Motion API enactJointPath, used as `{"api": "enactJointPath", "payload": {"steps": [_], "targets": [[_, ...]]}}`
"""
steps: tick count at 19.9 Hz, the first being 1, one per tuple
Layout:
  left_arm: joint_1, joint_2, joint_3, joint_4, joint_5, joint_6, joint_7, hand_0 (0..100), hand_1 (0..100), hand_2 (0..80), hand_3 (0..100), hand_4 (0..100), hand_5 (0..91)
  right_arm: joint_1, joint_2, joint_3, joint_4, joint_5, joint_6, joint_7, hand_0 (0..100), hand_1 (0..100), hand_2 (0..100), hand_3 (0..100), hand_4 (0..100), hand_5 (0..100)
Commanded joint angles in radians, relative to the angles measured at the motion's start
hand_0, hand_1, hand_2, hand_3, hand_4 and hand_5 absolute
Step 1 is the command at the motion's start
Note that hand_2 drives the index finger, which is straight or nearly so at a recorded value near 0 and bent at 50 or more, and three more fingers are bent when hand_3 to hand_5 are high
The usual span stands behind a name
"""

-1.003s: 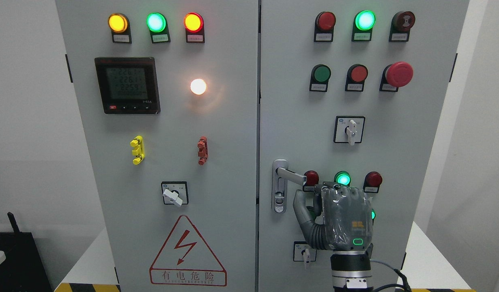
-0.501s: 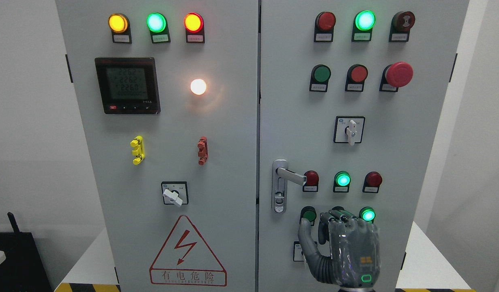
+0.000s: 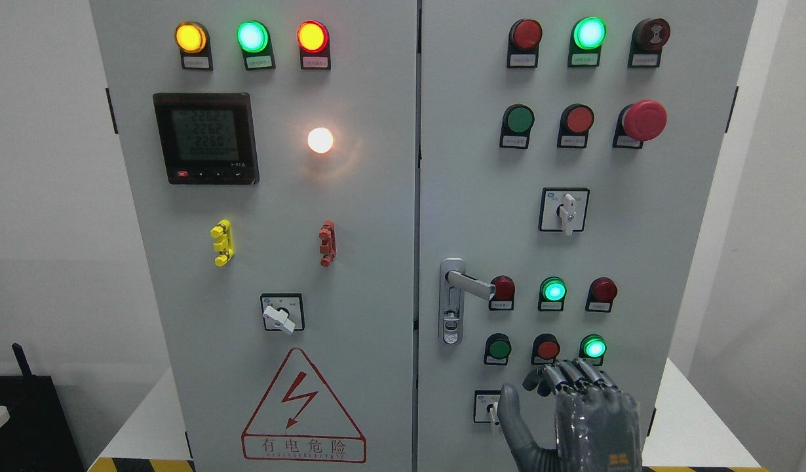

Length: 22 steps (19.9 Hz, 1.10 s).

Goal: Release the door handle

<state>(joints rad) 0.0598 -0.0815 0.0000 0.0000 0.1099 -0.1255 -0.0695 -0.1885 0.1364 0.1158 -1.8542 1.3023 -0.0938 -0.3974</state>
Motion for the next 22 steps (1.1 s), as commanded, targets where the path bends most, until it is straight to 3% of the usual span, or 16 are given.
{"api": "enactJointPath", "payload": {"steps": [1, 5, 15, 18, 22], "targets": [[0.000, 0.000, -0.012, -0.015, 0.001, 0.000, 0.000, 12, 39, 0.0, 0, 0, 0.0, -0.003, -0.001, -0.044, -0.079, -0.001, -0.018, 0.018, 51, 10, 0, 1, 0, 0], [0.000, 0.000, -0.012, -0.015, -0.001, 0.000, 0.000, 12, 39, 0.0, 0, 0, 0.0, -0.028, -0.001, -0.051, -0.079, -0.029, -0.024, 0.022, 46, 8, 0, 0, 0, 0], [0.000, 0.000, -0.012, -0.015, 0.001, 0.000, 0.000, 12, 39, 0.0, 0, 0, 0.0, -0.035, -0.003, -0.108, -0.074, -0.044, -0.057, 0.026, 39, 14, 0, 0, 0, 0], [0.000, 0.000, -0.012, -0.015, 0.001, 0.000, 0.000, 12, 39, 0.0, 0, 0, 0.0, -0.035, -0.001, -0.123, -0.074, -0.046, -0.089, 0.057, 39, 15, 0, 0, 0, 0], [0.000, 0.000, -0.012, -0.015, 0.001, 0.000, 0.000, 12, 39, 0.0, 0, 0, 0.0, -0.039, 0.000, -0.130, -0.074, -0.046, -0.096, 0.058, 38, 15, 0, 0, 0, 0]]}}
